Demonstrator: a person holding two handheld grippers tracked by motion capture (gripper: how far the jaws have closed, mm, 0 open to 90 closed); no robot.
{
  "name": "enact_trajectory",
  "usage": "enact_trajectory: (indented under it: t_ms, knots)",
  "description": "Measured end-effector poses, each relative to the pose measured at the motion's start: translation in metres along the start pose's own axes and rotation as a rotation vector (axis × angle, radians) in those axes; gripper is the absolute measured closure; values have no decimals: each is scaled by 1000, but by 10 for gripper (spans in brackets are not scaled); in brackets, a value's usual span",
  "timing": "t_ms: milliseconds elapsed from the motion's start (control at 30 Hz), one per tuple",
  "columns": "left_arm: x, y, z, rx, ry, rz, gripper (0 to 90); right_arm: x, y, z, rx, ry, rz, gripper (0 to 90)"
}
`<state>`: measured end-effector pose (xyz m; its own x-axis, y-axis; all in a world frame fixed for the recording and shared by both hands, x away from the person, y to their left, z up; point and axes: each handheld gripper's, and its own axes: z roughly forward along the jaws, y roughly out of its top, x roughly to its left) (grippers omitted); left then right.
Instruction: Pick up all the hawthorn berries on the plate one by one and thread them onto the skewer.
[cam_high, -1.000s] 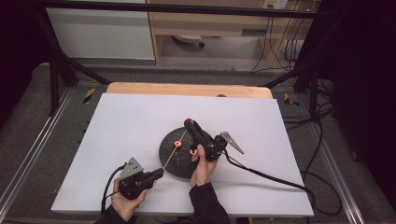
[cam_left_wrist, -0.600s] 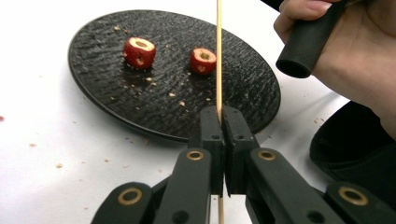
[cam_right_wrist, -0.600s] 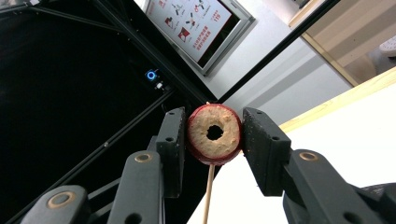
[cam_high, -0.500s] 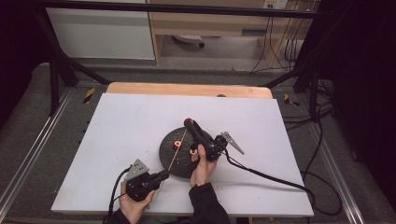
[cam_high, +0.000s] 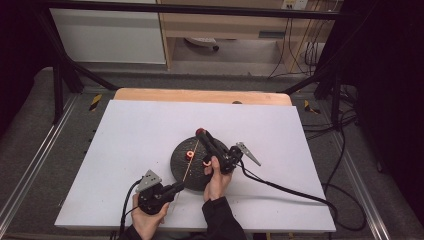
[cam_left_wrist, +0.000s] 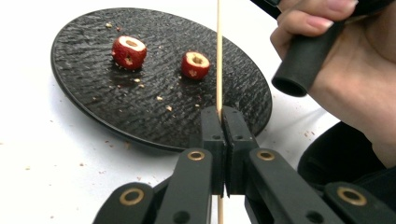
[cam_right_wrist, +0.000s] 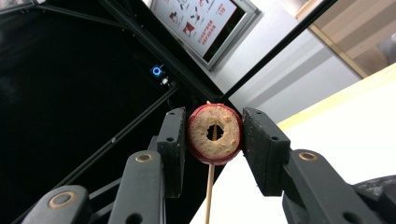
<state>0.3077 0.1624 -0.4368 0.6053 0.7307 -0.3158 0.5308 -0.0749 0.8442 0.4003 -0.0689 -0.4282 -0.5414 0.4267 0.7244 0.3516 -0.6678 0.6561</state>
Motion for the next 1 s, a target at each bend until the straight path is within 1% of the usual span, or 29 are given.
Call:
enact_trajectory:
  t_ms: [67, 133, 200, 300, 333, 433, 533, 567, 633, 700, 733, 767, 800, 833, 867, 967, 1000]
  knots:
    - [-1, 2, 0, 1, 2, 1, 886, 0, -1, 0, 10, -1, 4, 616]
    - [-2, 2, 2, 5, 4, 6, 887, 1, -1, -1, 5, -5, 5, 617]
    - [-2, 3, 3, 11, 3, 0, 887, 2, 0, -2, 3, -1, -1, 617]
    - [-4, 4, 5, 16, -10, -8, 887, 4, 2, -3, 0, -4, -20, 618]
    - [-5, 4, 5, 16, -8, -5, 887, 4, 2, -3, 3, -4, -31, 618]
    - [-4, 3, 3, 16, -3, 1, 887, 3, 4, -2, 26, -3, -33, 619]
    - [3, 5, -1, 19, 5, -7, 887, 3, 5, -2, 42, 2, -36, 618]
    - [5, 4, -2, 22, 14, -3, 887, 3, 6, -2, 53, -3, -37, 617]
    - [7, 4, -2, 28, 29, 21, 887, 3, 8, -1, 95, -14, -25, 616]
    - [7, 3, -3, 37, 34, 31, 887, 2, 10, -1, 126, -19, -23, 617]
    - [7, 3, -4, 35, 40, 43, 887, 2, 11, -1, 133, -17, -23, 618]
    - [7, 3, -4, 33, 42, 48, 887, 3, 11, -1, 138, -13, -24, 619]
    - [5, 3, -4, 33, 34, 44, 887, 3, 12, -1, 139, -12, -23, 620]
    - [5, 3, -4, 28, 37, 50, 886, 3, 12, -1, 138, -10, -21, 621]
    - [3, 3, -4, 24, 28, 45, 886, 3, 12, -1, 134, -8, -18, 622]
    - [-1, 0, -3, 31, 20, 46, 887, 4, 13, -1, 93, -9, -22, 624]
    - [-1, 0, -4, 25, 21, 42, 887, 5, 14, -1, 80, -6, -27, 624]
